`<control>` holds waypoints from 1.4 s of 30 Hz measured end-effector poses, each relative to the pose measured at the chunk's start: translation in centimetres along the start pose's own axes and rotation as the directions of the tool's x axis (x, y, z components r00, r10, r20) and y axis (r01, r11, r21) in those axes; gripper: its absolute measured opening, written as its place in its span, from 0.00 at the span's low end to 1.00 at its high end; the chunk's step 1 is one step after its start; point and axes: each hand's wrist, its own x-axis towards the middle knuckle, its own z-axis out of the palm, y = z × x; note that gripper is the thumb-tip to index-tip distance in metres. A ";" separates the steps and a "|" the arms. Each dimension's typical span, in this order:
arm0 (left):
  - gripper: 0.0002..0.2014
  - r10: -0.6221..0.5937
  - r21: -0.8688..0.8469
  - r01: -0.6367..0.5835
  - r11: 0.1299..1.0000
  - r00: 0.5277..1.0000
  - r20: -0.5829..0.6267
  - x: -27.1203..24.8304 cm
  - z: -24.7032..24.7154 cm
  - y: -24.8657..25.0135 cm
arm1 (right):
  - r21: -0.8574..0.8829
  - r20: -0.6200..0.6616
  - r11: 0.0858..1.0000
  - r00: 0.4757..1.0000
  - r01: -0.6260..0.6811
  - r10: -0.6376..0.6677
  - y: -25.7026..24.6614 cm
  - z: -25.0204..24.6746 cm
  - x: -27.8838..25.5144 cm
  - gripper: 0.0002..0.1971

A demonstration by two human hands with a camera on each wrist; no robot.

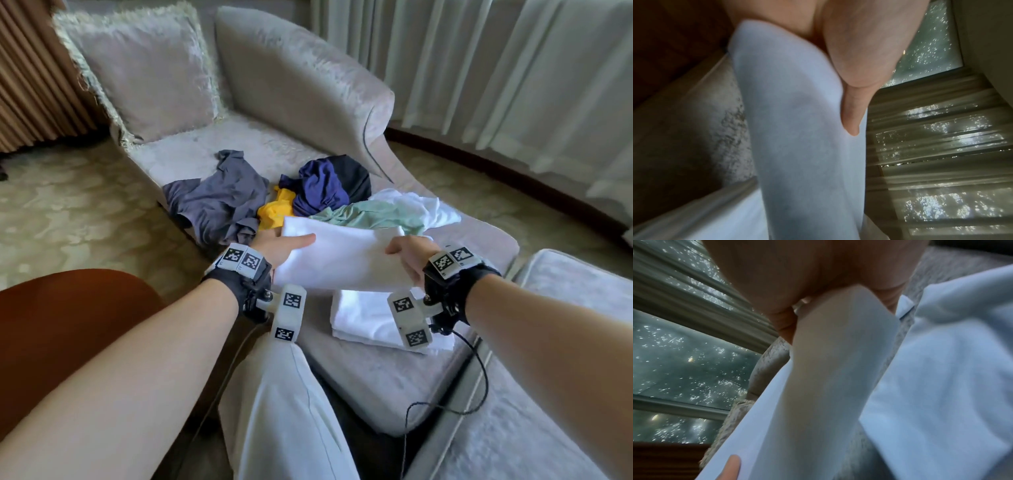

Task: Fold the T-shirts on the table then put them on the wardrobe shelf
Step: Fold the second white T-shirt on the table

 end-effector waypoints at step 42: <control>0.28 -0.321 0.007 0.329 0.944 0.916 0.242 17.5 12.7 -3.7 | -0.389 -0.103 0.913 0.991 -0.121 0.087 2.5 -3.1 21.0 0.25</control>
